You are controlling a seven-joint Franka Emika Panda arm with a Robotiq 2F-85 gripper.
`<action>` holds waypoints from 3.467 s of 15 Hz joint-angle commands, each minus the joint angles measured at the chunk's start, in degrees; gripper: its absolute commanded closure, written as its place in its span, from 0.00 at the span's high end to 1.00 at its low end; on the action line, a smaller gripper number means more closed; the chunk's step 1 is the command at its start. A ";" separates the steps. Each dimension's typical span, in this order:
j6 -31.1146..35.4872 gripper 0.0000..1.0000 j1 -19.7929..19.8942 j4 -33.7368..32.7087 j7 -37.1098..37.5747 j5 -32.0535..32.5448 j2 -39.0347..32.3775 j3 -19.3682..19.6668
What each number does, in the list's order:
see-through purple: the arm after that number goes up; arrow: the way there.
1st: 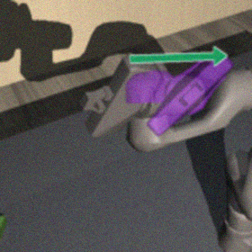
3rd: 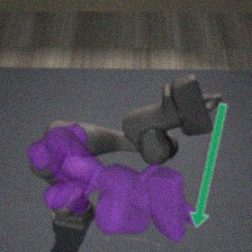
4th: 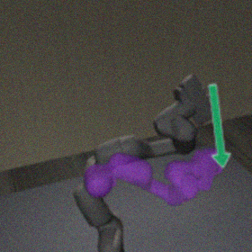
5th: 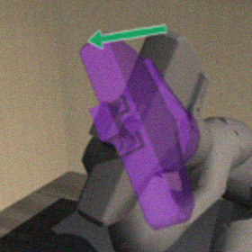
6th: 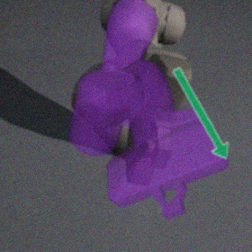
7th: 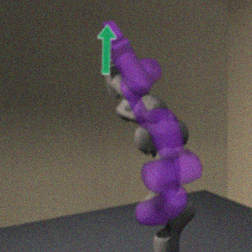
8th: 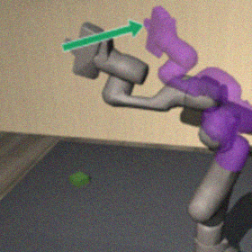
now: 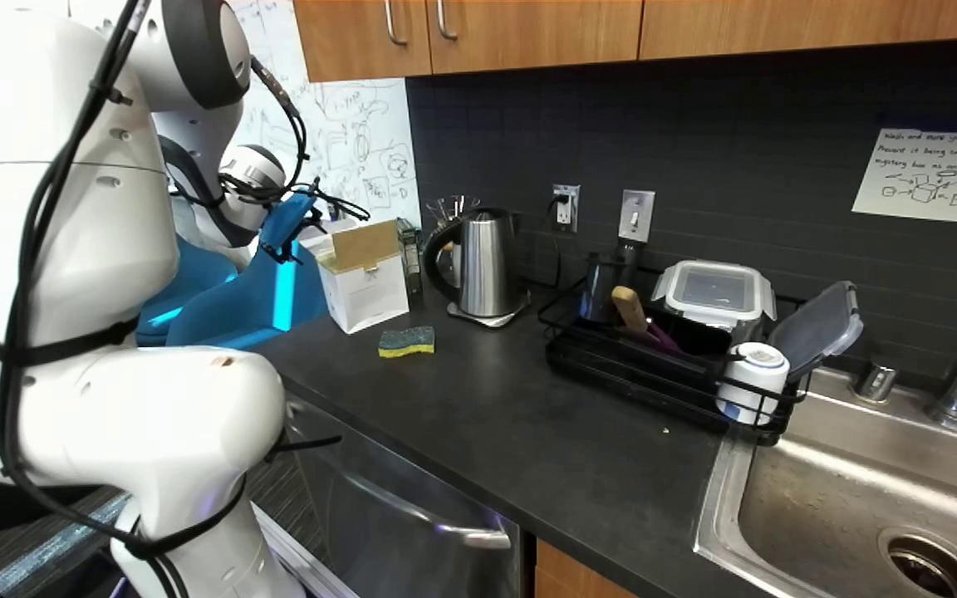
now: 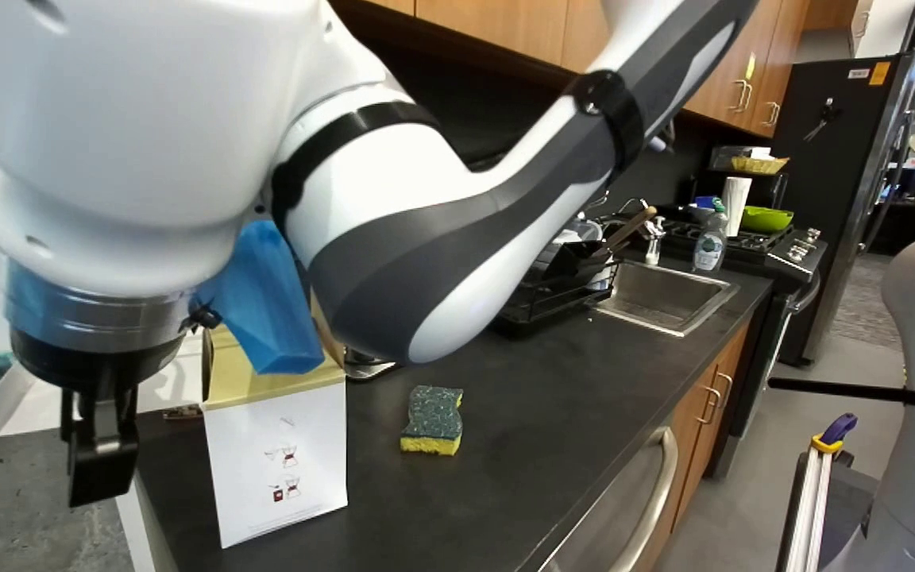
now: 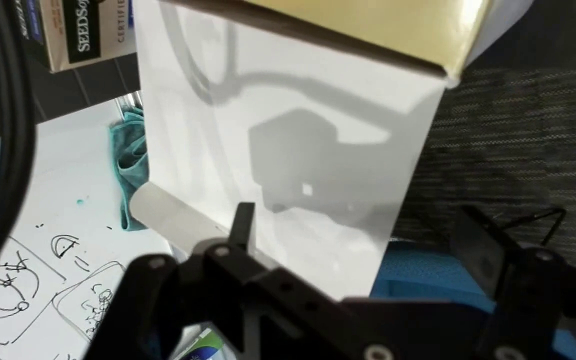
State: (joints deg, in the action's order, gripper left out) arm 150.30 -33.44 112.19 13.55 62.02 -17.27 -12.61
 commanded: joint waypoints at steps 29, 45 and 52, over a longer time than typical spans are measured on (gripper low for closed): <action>-27.55 0.08 0.00 4.40 27.98 31.56 0.46 -11.09; -26.61 0.00 2.78 8.97 37.83 30.18 6.04 -11.33; -24.35 0.00 5.33 13.77 44.37 29.46 8.46 -11.60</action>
State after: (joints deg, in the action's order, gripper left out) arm 124.36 -30.06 122.85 55.31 91.81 -11.59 -23.37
